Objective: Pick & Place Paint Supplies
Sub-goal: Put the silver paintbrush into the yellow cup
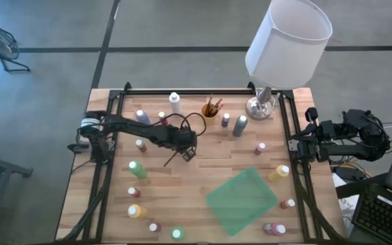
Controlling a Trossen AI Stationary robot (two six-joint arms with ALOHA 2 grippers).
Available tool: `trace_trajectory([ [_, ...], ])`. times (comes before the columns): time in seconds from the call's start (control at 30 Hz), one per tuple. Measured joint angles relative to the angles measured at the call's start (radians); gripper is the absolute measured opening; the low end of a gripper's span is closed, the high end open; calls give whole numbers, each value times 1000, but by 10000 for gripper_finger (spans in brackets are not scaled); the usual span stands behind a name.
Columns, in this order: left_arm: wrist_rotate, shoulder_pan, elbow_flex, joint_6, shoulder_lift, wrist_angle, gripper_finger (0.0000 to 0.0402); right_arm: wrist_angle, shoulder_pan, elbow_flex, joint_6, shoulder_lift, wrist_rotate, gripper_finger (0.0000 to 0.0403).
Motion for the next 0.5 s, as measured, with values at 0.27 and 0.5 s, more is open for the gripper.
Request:
trace_trajectory([
  [0.27, 0, 11, 0, -20, 19, -6, 87, 0, 0, 0, 0, 0, 0, 8],
  [0.5, 10, 22, -1, -27, 25, -24, 87, 0, 0, 0, 0, 0, 0, 8],
])
